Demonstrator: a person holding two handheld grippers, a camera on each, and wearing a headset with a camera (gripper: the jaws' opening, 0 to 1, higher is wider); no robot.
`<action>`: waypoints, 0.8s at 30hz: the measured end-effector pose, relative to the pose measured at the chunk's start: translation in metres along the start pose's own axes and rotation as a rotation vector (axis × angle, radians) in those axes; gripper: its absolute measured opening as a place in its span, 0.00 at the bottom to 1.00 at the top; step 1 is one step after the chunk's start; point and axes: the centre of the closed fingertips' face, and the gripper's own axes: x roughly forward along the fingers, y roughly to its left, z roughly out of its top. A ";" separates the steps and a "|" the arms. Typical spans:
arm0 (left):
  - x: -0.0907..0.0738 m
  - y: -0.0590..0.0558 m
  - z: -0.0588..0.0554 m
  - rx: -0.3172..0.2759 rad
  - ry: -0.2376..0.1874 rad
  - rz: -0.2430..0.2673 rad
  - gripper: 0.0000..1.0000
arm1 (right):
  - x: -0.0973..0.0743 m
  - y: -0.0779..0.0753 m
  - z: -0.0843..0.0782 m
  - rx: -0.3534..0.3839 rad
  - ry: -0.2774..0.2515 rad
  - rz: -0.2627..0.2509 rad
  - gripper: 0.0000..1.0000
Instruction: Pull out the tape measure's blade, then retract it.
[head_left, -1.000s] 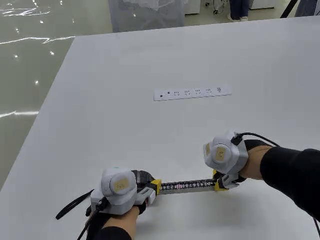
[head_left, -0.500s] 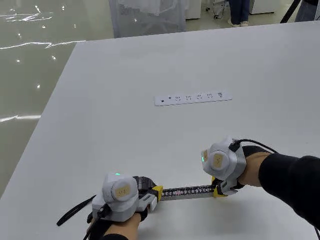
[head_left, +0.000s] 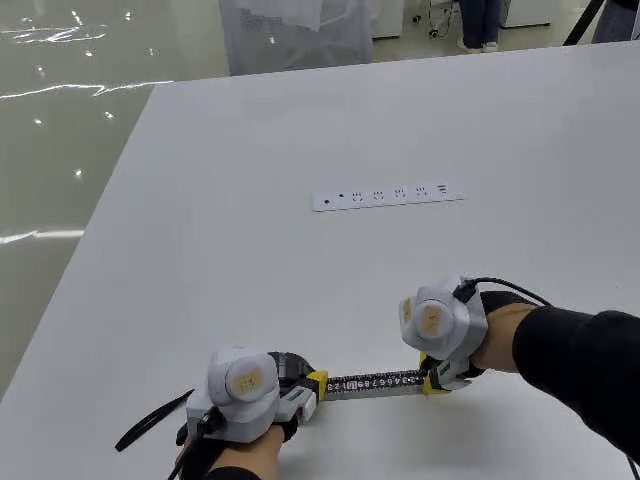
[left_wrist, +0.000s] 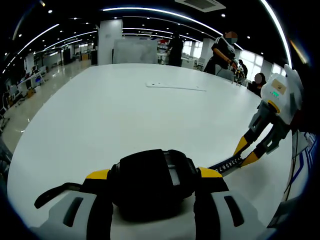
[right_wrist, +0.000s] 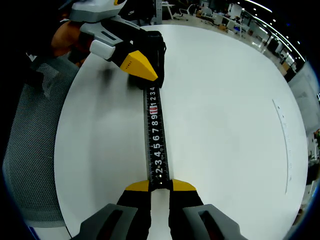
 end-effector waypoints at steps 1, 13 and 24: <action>0.000 0.000 0.000 0.000 0.000 0.000 0.61 | 0.000 0.000 0.001 -0.001 0.000 0.000 0.07; 0.000 0.000 0.001 -0.002 -0.002 0.001 0.61 | 0.002 0.000 0.006 0.016 -0.018 -0.001 0.07; -0.001 0.000 0.001 -0.001 -0.001 0.000 0.61 | 0.004 0.001 0.011 0.023 -0.025 -0.003 0.07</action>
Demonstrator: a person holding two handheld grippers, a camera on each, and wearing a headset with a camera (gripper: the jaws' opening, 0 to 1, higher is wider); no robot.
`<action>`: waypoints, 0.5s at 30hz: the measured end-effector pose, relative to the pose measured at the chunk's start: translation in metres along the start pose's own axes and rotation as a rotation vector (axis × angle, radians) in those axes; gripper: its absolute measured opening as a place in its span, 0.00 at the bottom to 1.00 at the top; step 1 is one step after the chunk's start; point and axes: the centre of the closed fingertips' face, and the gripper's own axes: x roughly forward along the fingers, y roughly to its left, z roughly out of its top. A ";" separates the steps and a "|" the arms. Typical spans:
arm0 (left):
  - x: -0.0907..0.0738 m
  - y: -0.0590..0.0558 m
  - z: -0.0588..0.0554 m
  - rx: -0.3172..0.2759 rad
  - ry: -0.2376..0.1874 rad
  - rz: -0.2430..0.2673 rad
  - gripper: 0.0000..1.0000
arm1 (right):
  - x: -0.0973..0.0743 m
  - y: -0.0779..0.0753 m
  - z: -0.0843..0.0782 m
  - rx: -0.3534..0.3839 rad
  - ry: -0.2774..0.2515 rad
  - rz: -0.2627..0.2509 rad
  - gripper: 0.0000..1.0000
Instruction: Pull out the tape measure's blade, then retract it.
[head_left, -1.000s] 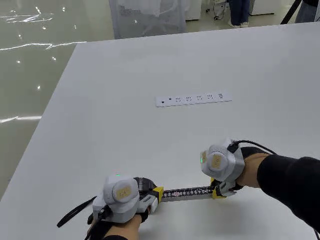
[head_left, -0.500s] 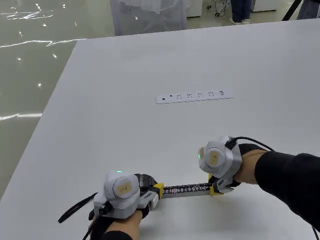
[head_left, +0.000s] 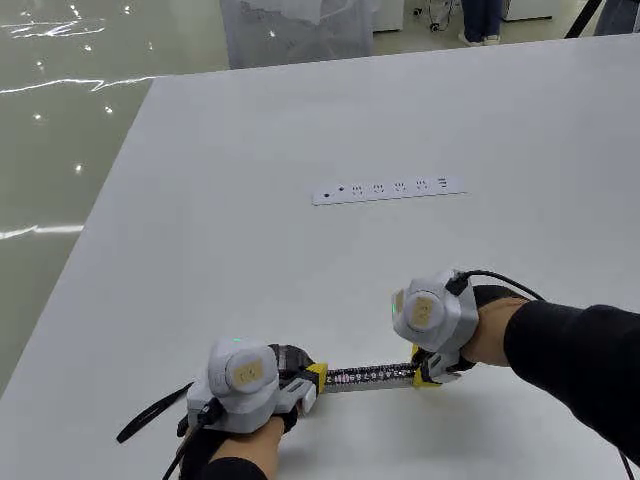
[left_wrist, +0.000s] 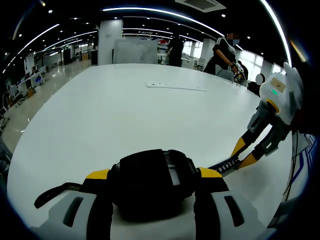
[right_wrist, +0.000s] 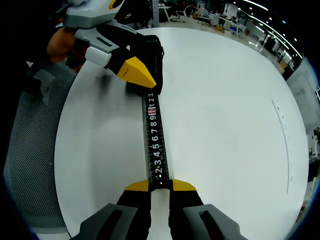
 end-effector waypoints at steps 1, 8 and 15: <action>0.000 0.000 0.000 0.000 0.000 0.000 0.61 | 0.000 0.000 0.000 -0.001 -0.002 0.001 0.07; 0.000 0.000 0.000 0.000 0.001 0.000 0.61 | 0.001 0.000 0.004 0.004 -0.004 -0.001 0.07; 0.000 0.001 0.000 0.000 -0.001 0.001 0.61 | 0.002 0.000 0.007 0.000 -0.008 -0.001 0.07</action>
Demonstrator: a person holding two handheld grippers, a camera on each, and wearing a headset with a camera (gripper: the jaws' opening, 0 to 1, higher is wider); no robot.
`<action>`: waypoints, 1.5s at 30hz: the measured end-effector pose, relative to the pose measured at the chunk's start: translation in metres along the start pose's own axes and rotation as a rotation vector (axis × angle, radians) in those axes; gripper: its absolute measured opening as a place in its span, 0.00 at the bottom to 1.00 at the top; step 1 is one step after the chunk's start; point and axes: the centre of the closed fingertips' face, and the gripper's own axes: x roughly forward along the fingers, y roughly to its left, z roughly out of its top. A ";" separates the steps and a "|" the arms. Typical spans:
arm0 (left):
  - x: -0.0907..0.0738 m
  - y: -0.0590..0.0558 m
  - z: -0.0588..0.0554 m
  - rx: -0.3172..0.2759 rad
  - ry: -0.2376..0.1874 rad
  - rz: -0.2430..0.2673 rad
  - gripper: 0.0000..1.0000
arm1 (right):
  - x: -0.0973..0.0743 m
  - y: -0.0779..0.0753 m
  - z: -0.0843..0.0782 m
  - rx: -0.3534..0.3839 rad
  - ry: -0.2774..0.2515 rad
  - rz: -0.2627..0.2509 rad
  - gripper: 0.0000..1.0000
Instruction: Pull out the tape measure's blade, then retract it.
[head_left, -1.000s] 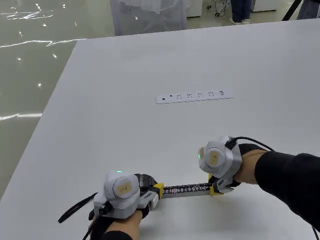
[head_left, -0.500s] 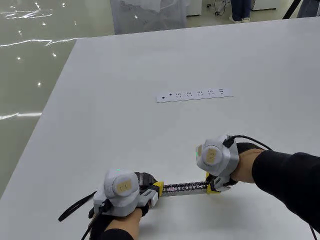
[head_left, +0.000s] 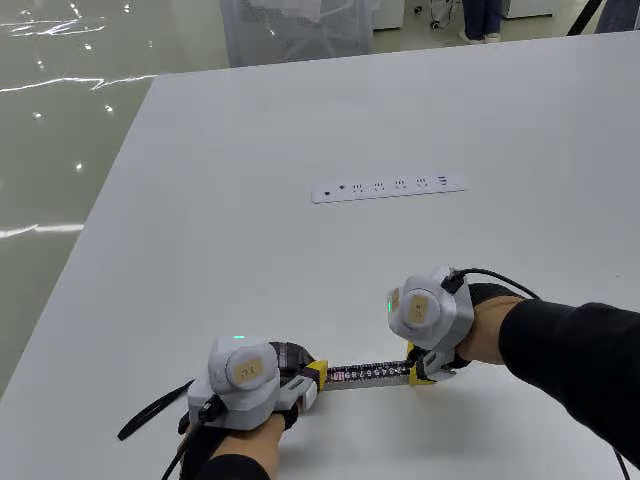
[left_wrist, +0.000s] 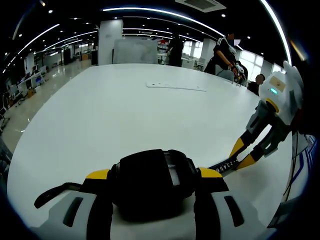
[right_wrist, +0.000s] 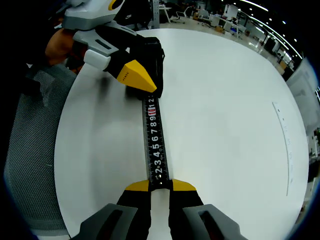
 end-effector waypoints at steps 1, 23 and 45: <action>0.000 0.000 0.000 0.000 0.001 0.000 0.61 | 0.000 0.000 0.001 0.004 -0.001 0.000 0.07; 0.000 -0.001 0.000 -0.002 0.002 0.000 0.61 | 0.001 0.002 0.012 -0.012 -0.022 0.003 0.07; 0.001 -0.001 -0.001 -0.002 0.006 -0.001 0.61 | 0.007 0.003 0.020 -0.020 -0.030 0.007 0.07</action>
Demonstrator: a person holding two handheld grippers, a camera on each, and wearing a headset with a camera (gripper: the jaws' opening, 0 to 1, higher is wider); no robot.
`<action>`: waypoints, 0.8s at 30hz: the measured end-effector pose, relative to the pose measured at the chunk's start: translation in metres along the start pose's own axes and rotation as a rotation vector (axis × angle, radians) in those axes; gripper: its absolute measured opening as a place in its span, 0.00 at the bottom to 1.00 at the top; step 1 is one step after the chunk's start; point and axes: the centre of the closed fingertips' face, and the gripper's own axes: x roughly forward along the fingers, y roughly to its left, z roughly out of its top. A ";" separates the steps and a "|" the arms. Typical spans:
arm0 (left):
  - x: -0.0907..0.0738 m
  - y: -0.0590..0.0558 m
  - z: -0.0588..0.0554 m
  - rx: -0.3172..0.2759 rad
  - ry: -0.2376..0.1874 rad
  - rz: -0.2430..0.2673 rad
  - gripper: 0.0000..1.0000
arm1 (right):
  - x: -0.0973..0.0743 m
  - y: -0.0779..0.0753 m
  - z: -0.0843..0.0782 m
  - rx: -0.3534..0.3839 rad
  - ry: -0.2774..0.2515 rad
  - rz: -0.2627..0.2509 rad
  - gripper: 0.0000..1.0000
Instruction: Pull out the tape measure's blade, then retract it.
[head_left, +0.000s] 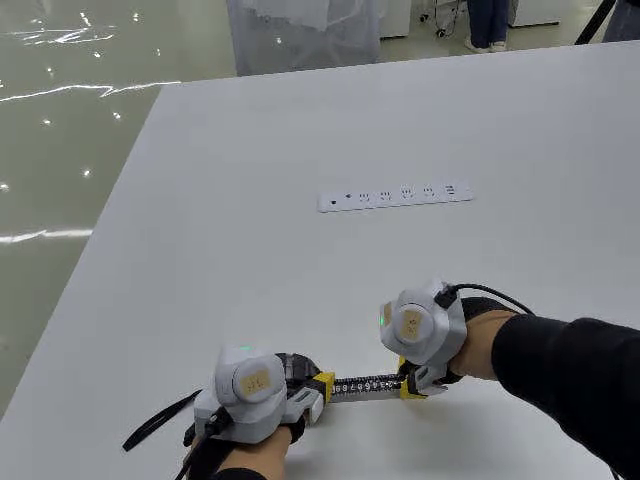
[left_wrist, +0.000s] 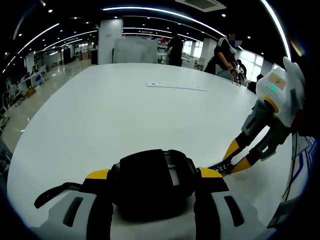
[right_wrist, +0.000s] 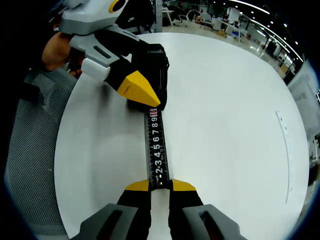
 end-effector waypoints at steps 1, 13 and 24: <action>0.000 0.000 0.000 0.000 0.000 0.000 0.61 | 0.000 0.000 0.001 0.001 -0.001 0.000 0.07; 0.000 0.001 0.001 -0.013 0.003 -0.011 0.61 | 0.001 0.000 0.005 0.006 -0.015 0.001 0.07; -0.001 0.000 0.001 -0.021 -0.005 -0.028 0.60 | 0.002 0.000 0.010 0.046 -0.070 0.010 0.07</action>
